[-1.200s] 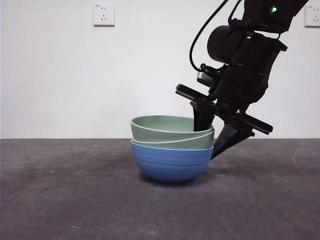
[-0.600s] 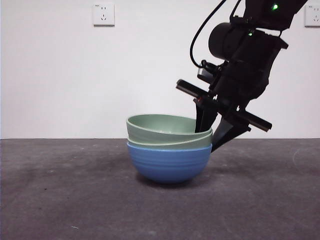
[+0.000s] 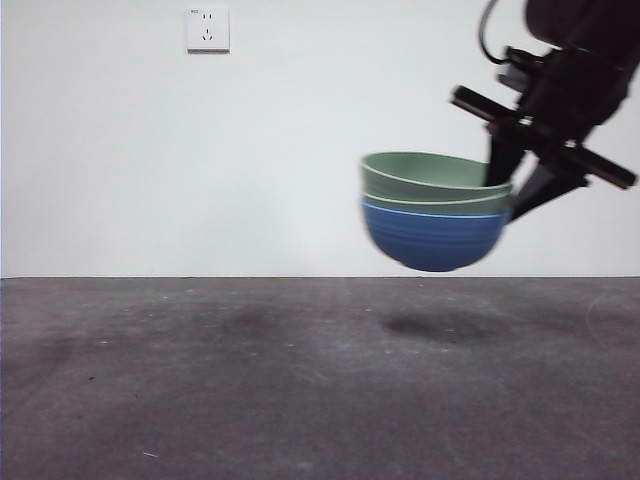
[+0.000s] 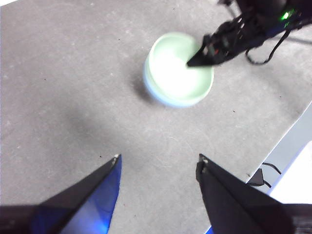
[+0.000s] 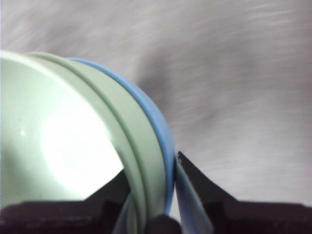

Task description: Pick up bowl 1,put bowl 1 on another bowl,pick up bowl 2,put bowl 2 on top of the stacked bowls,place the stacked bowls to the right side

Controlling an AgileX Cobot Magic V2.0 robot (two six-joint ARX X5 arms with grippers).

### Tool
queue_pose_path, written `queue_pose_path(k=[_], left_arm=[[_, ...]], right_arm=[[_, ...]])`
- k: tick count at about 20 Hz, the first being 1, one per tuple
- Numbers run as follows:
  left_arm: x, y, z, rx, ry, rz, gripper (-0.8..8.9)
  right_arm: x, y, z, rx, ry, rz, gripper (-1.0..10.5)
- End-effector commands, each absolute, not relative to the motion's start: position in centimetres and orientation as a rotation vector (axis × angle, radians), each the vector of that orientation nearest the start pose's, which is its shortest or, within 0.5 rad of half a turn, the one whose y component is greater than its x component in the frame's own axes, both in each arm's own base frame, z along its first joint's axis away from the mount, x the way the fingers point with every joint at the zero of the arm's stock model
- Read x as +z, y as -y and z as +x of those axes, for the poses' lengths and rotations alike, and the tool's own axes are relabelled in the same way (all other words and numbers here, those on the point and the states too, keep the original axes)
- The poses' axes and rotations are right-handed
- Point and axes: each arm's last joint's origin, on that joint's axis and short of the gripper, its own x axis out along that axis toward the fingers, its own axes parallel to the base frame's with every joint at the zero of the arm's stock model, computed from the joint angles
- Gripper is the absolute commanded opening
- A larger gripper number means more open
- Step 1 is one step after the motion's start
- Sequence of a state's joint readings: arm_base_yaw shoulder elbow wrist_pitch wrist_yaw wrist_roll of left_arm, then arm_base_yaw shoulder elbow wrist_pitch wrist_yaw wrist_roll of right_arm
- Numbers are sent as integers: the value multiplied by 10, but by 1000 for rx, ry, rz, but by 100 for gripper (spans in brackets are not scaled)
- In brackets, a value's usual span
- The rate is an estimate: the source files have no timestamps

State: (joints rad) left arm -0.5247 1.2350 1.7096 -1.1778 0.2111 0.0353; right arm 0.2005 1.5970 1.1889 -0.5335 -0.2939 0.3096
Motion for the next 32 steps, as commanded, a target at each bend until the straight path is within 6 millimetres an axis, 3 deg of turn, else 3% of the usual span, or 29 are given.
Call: queue_pose_path(k=[1,6,15,19,22,29,32], left_arm=[[456,104,168,-721,-691,158,257],[456,104,168,-721,-689,158,257],[456,104,168,-720,-691,157,256],[456,104,168,-720,-691,157,256],[456,104,168,-720,-691,157,256],[456,104,168,-720,-692,157,256],[456,104,168,-720,-692,157,256]], right_arm=[[249,-59,327,261,-987,308,-13],[226,-35,336,183,-1070,303,-12],[185,-35,349,166,-1191,289,-12],[183,-35,350,179,-1193,270,11],[183,-34,349,178,-1197,271,195],[184,-35,349,182,-1191,273,199],[199,-34,345,193,-1147,265,199]])
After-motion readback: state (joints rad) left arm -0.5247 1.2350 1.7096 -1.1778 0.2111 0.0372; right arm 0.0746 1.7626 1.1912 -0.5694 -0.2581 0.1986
